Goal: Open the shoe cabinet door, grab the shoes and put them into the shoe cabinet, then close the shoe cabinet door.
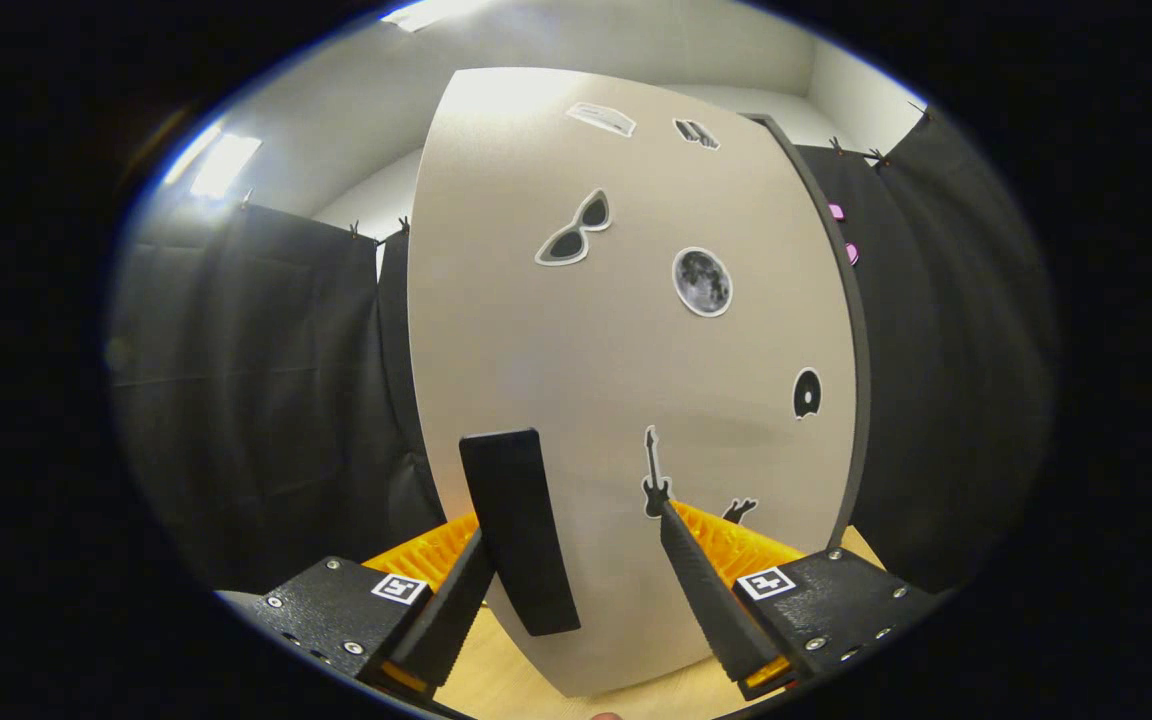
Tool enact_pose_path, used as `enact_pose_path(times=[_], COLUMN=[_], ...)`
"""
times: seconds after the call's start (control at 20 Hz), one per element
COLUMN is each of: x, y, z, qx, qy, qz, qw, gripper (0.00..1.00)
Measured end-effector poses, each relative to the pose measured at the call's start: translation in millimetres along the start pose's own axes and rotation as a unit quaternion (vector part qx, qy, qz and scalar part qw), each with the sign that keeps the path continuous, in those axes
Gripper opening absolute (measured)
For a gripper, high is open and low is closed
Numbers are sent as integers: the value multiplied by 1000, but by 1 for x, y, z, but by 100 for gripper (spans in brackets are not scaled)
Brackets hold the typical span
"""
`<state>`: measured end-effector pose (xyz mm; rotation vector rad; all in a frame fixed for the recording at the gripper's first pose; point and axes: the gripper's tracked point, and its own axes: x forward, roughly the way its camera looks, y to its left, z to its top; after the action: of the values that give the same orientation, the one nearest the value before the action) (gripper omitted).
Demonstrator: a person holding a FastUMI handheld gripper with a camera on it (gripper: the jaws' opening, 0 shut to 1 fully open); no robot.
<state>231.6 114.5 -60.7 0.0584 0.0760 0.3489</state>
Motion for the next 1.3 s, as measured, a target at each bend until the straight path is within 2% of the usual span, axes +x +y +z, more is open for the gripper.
enact_pose_path(times=[0.85, 1.3], x=[73, 85], y=[59, 53], z=[-12, -17], qx=[-2, -6], qy=[-8, -9], qz=[-54, -90], qw=[999, 996], gripper=[94, 94])
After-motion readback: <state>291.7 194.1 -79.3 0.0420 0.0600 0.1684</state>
